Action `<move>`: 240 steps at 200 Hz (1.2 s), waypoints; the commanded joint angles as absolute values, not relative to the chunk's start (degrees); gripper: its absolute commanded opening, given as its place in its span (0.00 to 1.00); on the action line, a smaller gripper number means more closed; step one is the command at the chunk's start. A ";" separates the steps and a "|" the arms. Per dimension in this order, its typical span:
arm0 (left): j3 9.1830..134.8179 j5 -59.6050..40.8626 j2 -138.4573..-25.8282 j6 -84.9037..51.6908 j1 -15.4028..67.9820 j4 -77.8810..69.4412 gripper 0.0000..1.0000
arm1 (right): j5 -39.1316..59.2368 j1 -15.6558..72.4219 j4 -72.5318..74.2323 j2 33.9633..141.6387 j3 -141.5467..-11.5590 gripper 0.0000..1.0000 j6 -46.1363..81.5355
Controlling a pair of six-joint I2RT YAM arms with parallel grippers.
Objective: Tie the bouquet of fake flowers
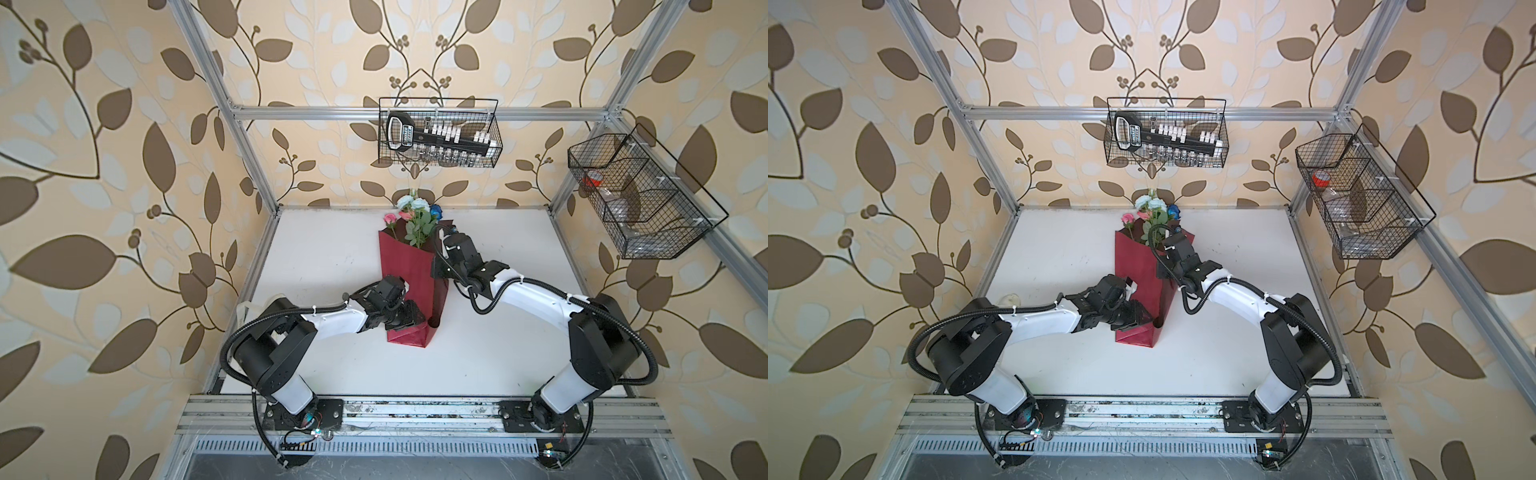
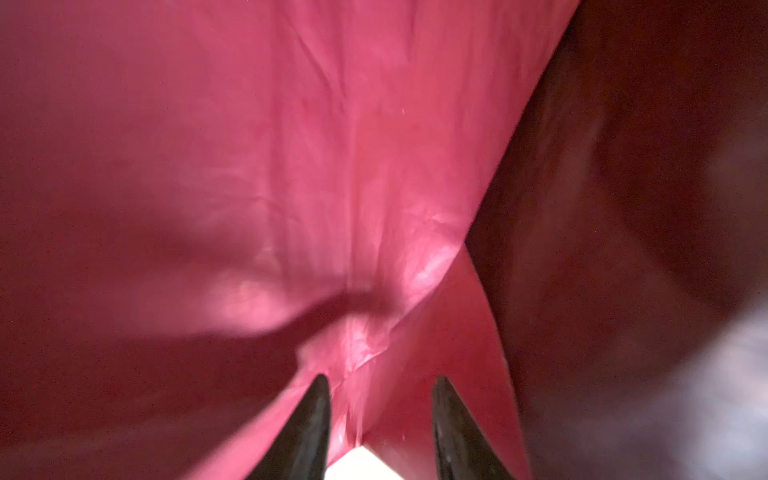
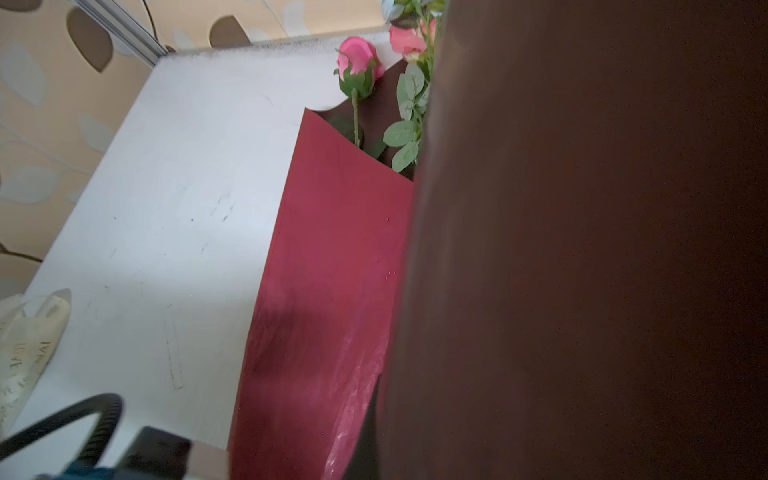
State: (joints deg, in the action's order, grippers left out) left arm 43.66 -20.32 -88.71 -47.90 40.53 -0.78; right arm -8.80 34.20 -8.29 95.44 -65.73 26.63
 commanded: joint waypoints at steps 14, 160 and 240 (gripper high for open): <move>44.21 -11.12 -79.60 -48.46 38.28 9.40 0.42 | -11.13 36.69 -12.05 99.60 -70.84 0.00 23.35; 63.49 -13.90 -91.60 -47.91 14.36 9.46 0.66 | 3.93 37.67 -0.31 121.27 -83.43 0.20 14.66; 78.20 -27.61 -109.32 -50.48 12.83 4.11 0.78 | 7.63 36.65 2.61 122.64 -81.59 0.22 16.87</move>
State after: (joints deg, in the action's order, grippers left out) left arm 75.57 -21.87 -108.27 -48.60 13.06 7.40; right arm 6.24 36.95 1.63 120.60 -81.73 16.29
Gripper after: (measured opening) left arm 0.784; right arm 0.226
